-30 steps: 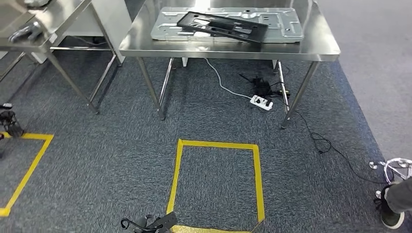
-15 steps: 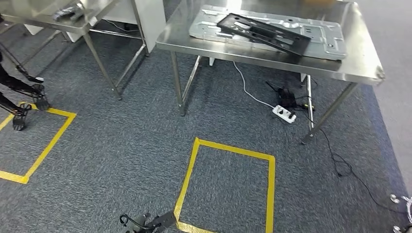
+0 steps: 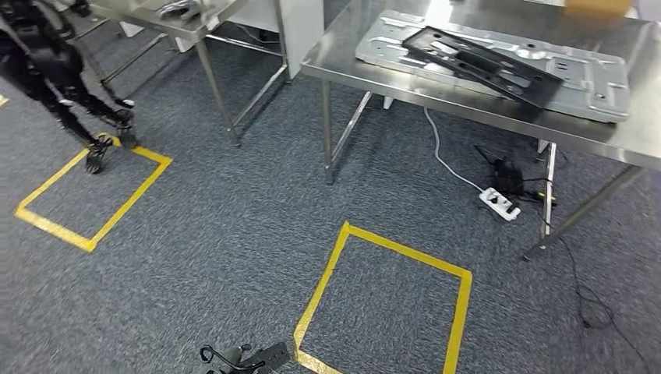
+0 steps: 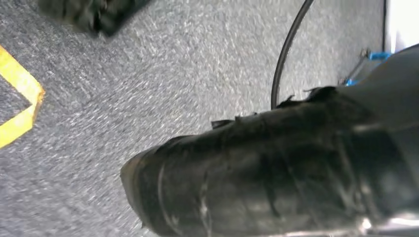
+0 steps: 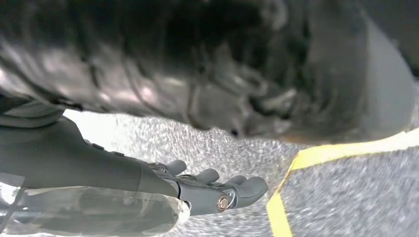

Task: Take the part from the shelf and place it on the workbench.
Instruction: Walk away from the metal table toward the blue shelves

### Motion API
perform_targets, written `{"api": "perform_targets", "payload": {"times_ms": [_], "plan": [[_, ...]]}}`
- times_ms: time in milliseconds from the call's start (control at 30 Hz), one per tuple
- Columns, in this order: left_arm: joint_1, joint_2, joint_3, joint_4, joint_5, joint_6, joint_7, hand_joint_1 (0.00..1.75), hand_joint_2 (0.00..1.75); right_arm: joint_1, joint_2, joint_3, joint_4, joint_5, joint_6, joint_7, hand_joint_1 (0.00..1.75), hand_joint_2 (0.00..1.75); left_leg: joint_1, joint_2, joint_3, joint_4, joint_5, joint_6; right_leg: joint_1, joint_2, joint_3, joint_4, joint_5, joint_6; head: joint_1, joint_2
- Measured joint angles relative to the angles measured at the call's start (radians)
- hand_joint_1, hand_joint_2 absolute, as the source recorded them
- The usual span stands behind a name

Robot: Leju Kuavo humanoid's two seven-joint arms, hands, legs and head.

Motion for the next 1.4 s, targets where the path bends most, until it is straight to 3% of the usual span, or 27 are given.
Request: {"api": "perform_targets", "payload": {"times_ms": [33, 67, 133, 200, 233, 300, 367, 433, 500, 533, 567, 600, 667, 733, 800, 867, 933, 1000, 1033, 1067, 1100, 1167, 1233, 1300, 1333, 1400], "plan": [[0.007, 0.0, 0.003, 0.001, 0.009, -0.008, 0.0, 0.0, 0.0, 0.0, 0.0, 0.008, 0.0, 0.009, 0.008, 0.003, 0.0, 0.0, 0.003, 0.003, 0.001, 0.0, 0.01, -0.003, 0.0, -0.013, 0.001, 0.0, -0.002, 0.001, 0.0, 0.0], [0.015, 0.0, 0.007, 0.002, 0.021, -0.018, -0.002, 0.0, 0.0, 0.0, 0.0, 0.016, 0.001, 0.017, 0.016, 0.006, 0.0, 0.0, 0.006, 0.008, 0.021, -0.037, 0.035, -0.004, -0.001, -0.024, 0.003, 0.0, -0.004, 0.003, 0.0, 0.0], [0.032, -0.006, 0.015, 0.008, 0.043, -0.025, -0.018, 0.0, 0.0, -0.001, 0.0, 0.032, 0.001, 0.033, 0.023, 0.014, 0.0, 0.0, 0.004, 0.042, 0.094, -0.172, 0.089, -0.002, -0.001, -0.045, 0.011, 0.001, -0.011, 0.011, -0.001, 0.0], [0.052, -0.027, 0.019, 0.019, 0.05, 0.002, -0.032, 0.0, 0.0, -0.002, 0.0, 0.049, 0.001, 0.051, 0.03, 0.022, 0.0, 0.0, -0.004, 0.069, 0.141, -0.257, 0.108, 0.005, 0.001, -0.065, 0.018, 0.001, -0.019, 0.024, 0.001, 0.0], [0.061, -0.042, 0.02, 0.024, 0.05, 0.023, -0.032, 0.0, 0.0, -0.004, 0.0, 0.058, 0.001, 0.063, 0.036, 0.027, 0.0, 0.0, -0.008, 0.07, 0.145, -0.266, 0.103, 0.009, 0.003, -0.074, 0.022, 0.001, -0.023, 0.03, 0.002, 0.0], [0.08, -0.072, 0.02, 0.032, 0.052, 0.061, -0.024, 0.0, 0.0, -0.013, 0.003, 0.076, 0.0, 0.091, 0.052, 0.042, 0.0, 0.0, -0.008, 0.046, 0.149, -0.27, 0.105, 0.02, 0.0, -0.087, 0.031, -0.001, -0.03, 0.043, 0.002, 0.0], [0.092, -0.096, 0.02, 0.038, 0.061, 0.081, -0.019, 0.0, 0.0, -0.023, 0.011, 0.095, -0.001, 0.115, 0.06, 0.061, 0.0, 0.0, -0.005, 0.026, 0.158, -0.278, 0.108, 0.031, -0.004, -0.056, 0.022, 0.034, -0.057, 0.051, 0.006, 0.0], [0.096, -0.11, 0.02, 0.044, 0.07, 0.086, -0.021, 0.0, 0.0, -0.026, 0.019, 0.114, -0.001, 0.127, 0.059, 0.077, 0.0, 0.0, -0.004, 0.009, 0.162, -0.282, 0.108, 0.04, -0.005, -0.005, -0.034, 0.148, -0.112, 0.053, 0.013, 0.0], [0.097, -0.117, 0.02, 0.051, 0.076, 0.086, -0.022, 0.0, 0.0, -0.026, 0.024, 0.132, -0.001, 0.13, 0.06, 0.086, 0.0, 0.0, -0.006, -0.014, 0.163, -0.281, 0.107, 0.046, -0.003, 0.012, -0.101, 0.267, -0.148, 0.053, 0.014, 0.0], [0.099, -0.12, 0.02, 0.055, 0.081, 0.085, -0.023, 0.0, 0.0, -0.025, 0.027, 0.14, -0.001, 0.131, 0.064, 0.089, 0.0, 0.0, -0.007, -0.029, 0.164, -0.28, 0.106, 0.047, -0.003, 0.015, -0.116, 0.283, -0.139, 0.052, 0.014, 0.0], [0.101, -0.123, 0.02, 0.058, 0.088, 0.084, -0.023, 0.0, 0.0, -0.026, 0.028, 0.147, -0.001, 0.133, 0.07, 0.093, 0.0, 0.0, -0.008, -0.045, 0.166, -0.278, 0.105, 0.047, -0.002, 0.018, -0.113, 0.261, -0.111, 0.05, 0.014, 0.0], [0.104, -0.126, 0.021, 0.061, 0.1, 0.081, -0.023, 0.0, 0.0, -0.027, 0.03, 0.155, -0.001, 0.138, 0.079, 0.096, 0.0, 0.0, -0.008, -0.061, 0.168, -0.276, 0.103, 0.045, -0.003, 0.029, -0.093, 0.204, -0.069, 0.047, 0.014, 0.0], [0.112, -0.135, 0.021, 0.065, 0.139, 0.076, -0.031, 0.0, 0.0, -0.031, 0.031, 0.172, -0.001, 0.156, 0.099, 0.1, 0.0, 0.0, -0.009, -0.089, 0.167, -0.268, 0.098, 0.04, -0.004, 0.078, -0.043, 0.076, -0.008, 0.039, 0.014, 0.0], [0.121, -0.142, 0.023, 0.07, 0.185, 0.072, -0.052, 0.0, 0.0, -0.037, 0.032, 0.189, -0.001, 0.176, 0.119, 0.1, 0.0, 0.0, -0.007, -0.109, 0.161, -0.266, 0.097, 0.031, -0.004, 0.106, -0.021, 0.021, -0.001, 0.033, 0.014, 0.0], [0.13, -0.147, 0.028, 0.08, 0.228, 0.065, -0.071, 0.0, 0.0, -0.046, 0.035, 0.204, -0.001, 0.193, 0.138, 0.103, 0.0, 0.0, -0.004, -0.123, 0.157, -0.27, 0.099, 0.02, -0.003, 0.088, -0.012, 0.009, 0.001, 0.026, 0.014, 0.0], [0.135, -0.151, 0.036, 0.09, 0.255, 0.058, -0.08, 0.0, 0.0, -0.05, 0.037, 0.218, -0.001, 0.204, 0.153, 0.106, 0.0, 0.0, -0.006, -0.088, 0.144, -0.244, 0.081, 0.01, -0.007, 0.063, 0.0, -0.005, 0.006, 0.015, 0.01, 0.0], [0.134, -0.153, 0.043, 0.096, 0.264, 0.055, -0.084, 0.0, 0.0, -0.05, 0.039, 0.23, 0.0, 0.208, 0.158, 0.107, 0.0, 0.0, -0.007, -0.028, 0.094, -0.145, 0.028, 0.0, -0.008, 0.032, 0.006, -0.013, 0.007, 0.006, 0.004, 0.0], [0.133, -0.155, 0.048, 0.102, 0.266, 0.053, -0.086, 0.0, 0.0, -0.05, 0.04, 0.24, 0.0, 0.21, 0.16, 0.107, 0.0, 0.0, -0.001, -0.004, 0.03, -0.026, -0.016, -0.009, -0.006, 0.001, 0.008, -0.012, 0.003, 0.002, 0.002, 0.0], [0.133, -0.155, 0.051, 0.105, 0.266, 0.052, -0.086, 0.0, 0.0, -0.05, 0.04, 0.244, 0.0, 0.211, 0.161, 0.107, 0.0, 0.0, 0.003, 0.001, 0.015, -0.002, -0.015, -0.013, -0.006, -0.014, 0.01, -0.012, 0.0, 0.003, 0.002, 0.0], [0.133, -0.156, 0.054, 0.108, 0.267, 0.051, -0.086, 0.0, 0.0, -0.05, 0.041, 0.247, 0.0, 0.212, 0.161, 0.107, 0.0, 0.0, 0.007, 0.006, 0.021, -0.016, 0.005, -0.017, -0.007, -0.029, 0.013, -0.012, -0.003, 0.005, 0.002, 0.0], [0.134, -0.156, 0.057, 0.111, 0.27, 0.048, -0.086, 0.0, 0.0, -0.051, 0.041, 0.249, 0.0, 0.213, 0.161, 0.107, 0.0, 0.0, 0.01, 0.016, 0.047, -0.067, 0.038, -0.02, -0.009, -0.041, 0.018, -0.012, -0.007, 0.008, 0.002, 0.0], [0.134, -0.157, 0.061, 0.116, 0.287, 0.03, -0.082, 0.0, 0.0, -0.052, 0.042, 0.254, 0.0, 0.216, 0.162, 0.107, 0.0, 0.0, 0.009, 0.058, 0.118, -0.2, 0.097, -0.02, -0.008, -0.061, 0.029, -0.01, -0.017, 0.018, 0.001, 0.0], [0.132, -0.163, 0.063, 0.123, 0.319, -0.007, -0.075, 0.0, 0.0, -0.054, 0.043, 0.258, 0.0, 0.223, 0.164, 0.106, 0.0, 0.0, 0.004, 0.085, 0.152, -0.266, 0.111, -0.009, -0.002, -0.079, 0.038, -0.009, -0.025, 0.03, 0.003, 0.0], [0.131, -0.171, 0.066, 0.132, 0.356, -0.038, -0.075, 0.0, 0.0, -0.058, 0.043, 0.262, -0.001, 0.23, 0.164, 0.102, 0.0, 0.0, 0.0, 0.068, 0.154, -0.272, 0.107, 0.006, -0.001, -0.096, 0.047, -0.012, -0.031, 0.041, 0.006, 0.0], [0.13, -0.174, 0.069, 0.137, 0.37, -0.045, -0.079, 0.0, 0.0, -0.06, 0.043, 0.264, -0.001, 0.233, 0.163, 0.099, 0.0, 0.0, 0.001, 0.057, 0.156, -0.275, 0.108, 0.012, -0.004, -0.089, 0.049, -0.008, -0.037, 0.047, 0.008, 0.0], [0.125, -0.181, 0.074, 0.147, 0.386, -0.046, -0.087, 0.0, 0.0, -0.062, 0.043, 0.266, -0.001, 0.233, 0.159, 0.092, 0.0, 0.0, 0.004, 0.035, 0.161, -0.281, 0.111, 0.026, -0.009, -0.043, 0.029, 0.046, -0.075, 0.054, 0.012, 0.0]]}}
